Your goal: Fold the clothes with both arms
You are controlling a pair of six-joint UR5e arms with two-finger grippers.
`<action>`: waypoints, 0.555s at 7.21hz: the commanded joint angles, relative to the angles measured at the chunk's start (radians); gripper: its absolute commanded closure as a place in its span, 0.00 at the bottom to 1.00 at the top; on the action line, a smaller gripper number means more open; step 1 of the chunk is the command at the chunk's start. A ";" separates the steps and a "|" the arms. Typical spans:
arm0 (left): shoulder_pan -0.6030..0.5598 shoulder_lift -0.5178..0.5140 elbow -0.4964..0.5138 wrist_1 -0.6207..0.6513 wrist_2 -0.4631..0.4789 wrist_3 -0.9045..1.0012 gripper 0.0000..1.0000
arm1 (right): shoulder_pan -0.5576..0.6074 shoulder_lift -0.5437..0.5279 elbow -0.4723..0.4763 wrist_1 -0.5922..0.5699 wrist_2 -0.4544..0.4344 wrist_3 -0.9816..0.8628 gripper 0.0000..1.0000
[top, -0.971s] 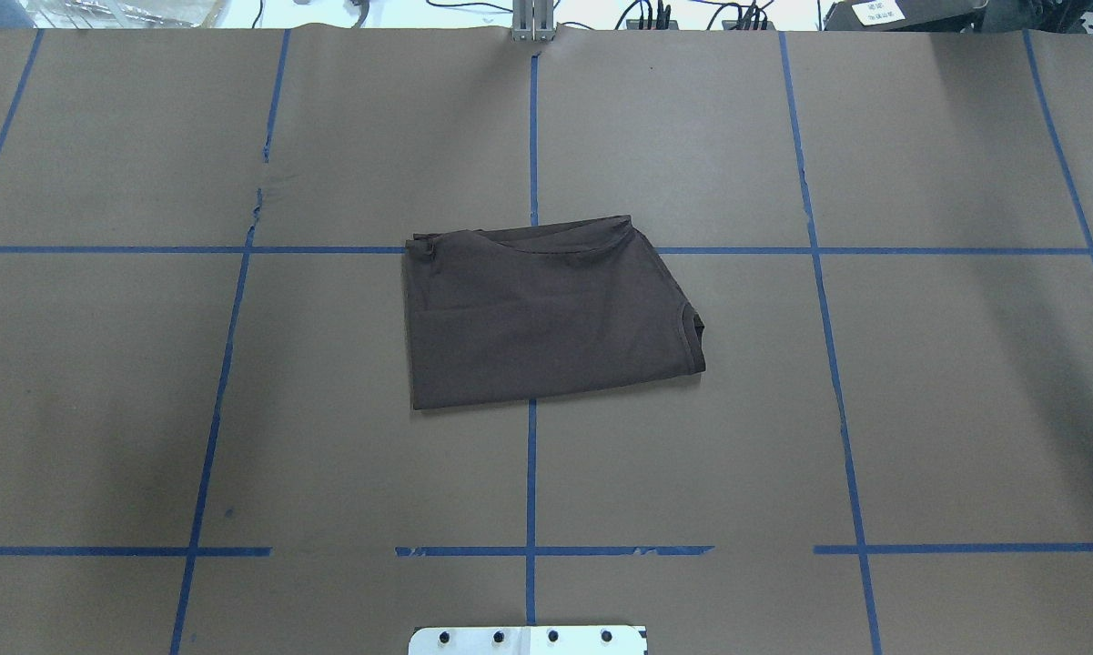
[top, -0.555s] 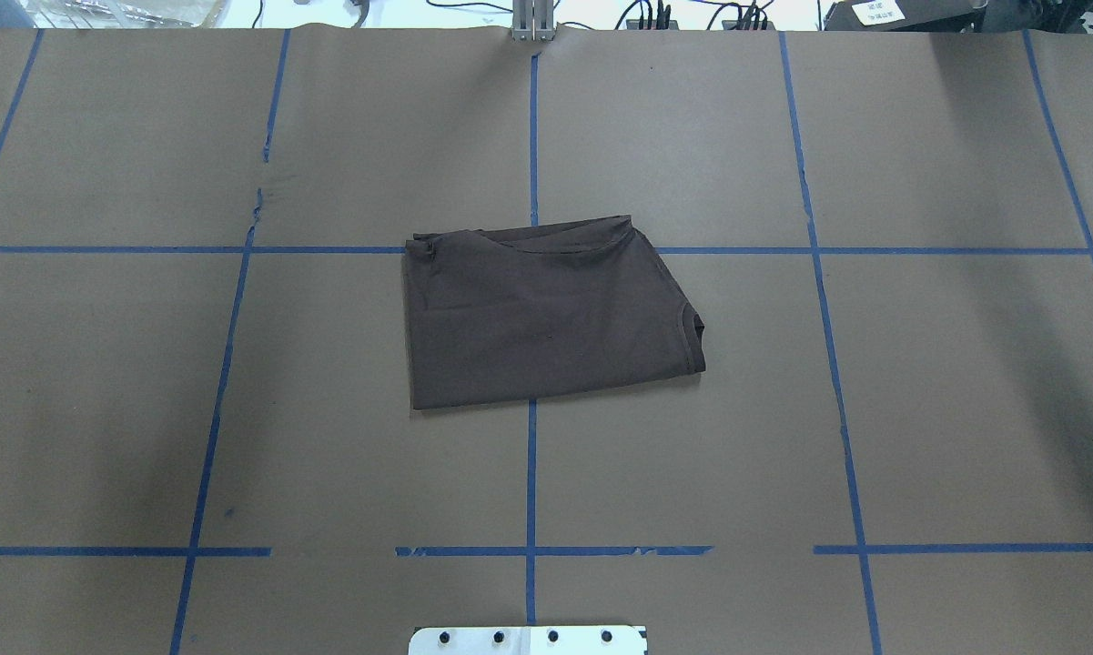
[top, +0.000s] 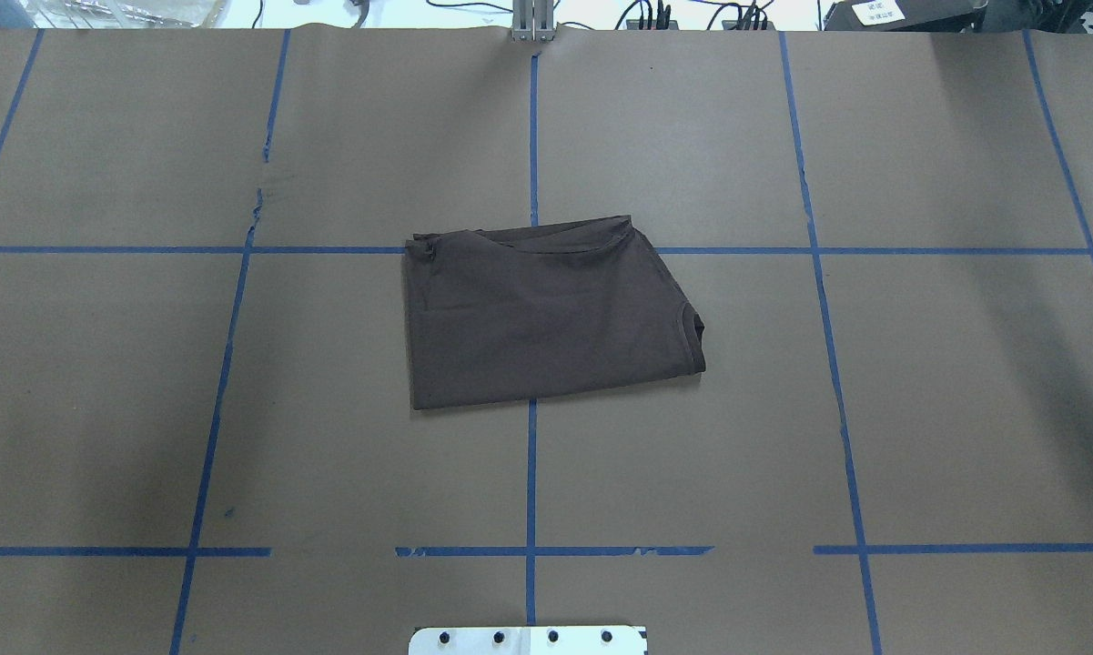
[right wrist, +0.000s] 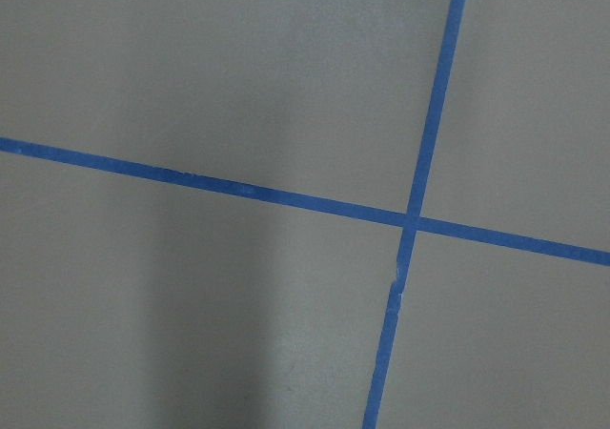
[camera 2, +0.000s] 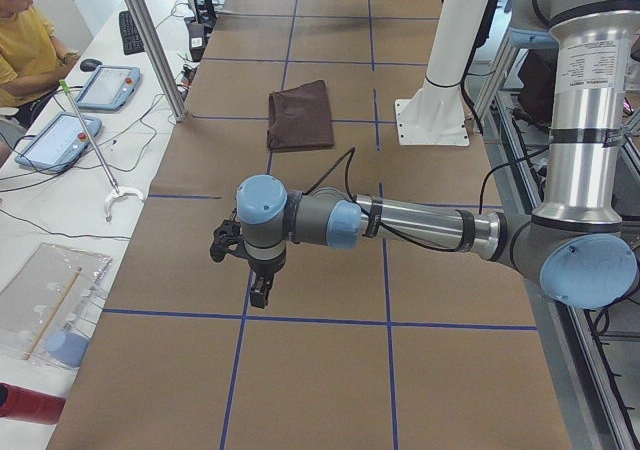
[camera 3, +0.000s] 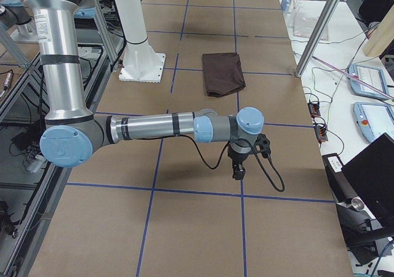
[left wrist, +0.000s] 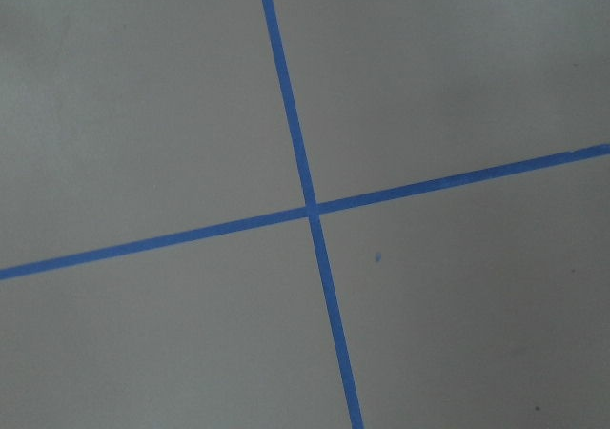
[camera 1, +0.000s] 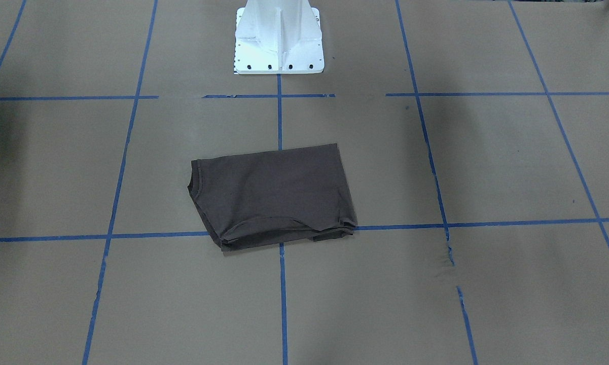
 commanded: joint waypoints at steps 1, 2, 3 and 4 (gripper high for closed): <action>0.001 -0.014 -0.008 0.057 0.001 -0.003 0.00 | -0.011 0.002 -0.016 0.003 -0.005 -0.003 0.00; -0.001 -0.009 -0.049 0.057 0.009 -0.003 0.00 | -0.013 0.022 -0.027 0.001 -0.005 -0.002 0.00; -0.001 -0.006 -0.054 0.059 0.007 0.002 0.00 | -0.012 0.010 -0.028 0.000 -0.005 0.003 0.00; 0.000 -0.012 -0.045 0.052 0.004 0.005 0.00 | -0.008 0.008 -0.025 0.000 -0.005 0.027 0.00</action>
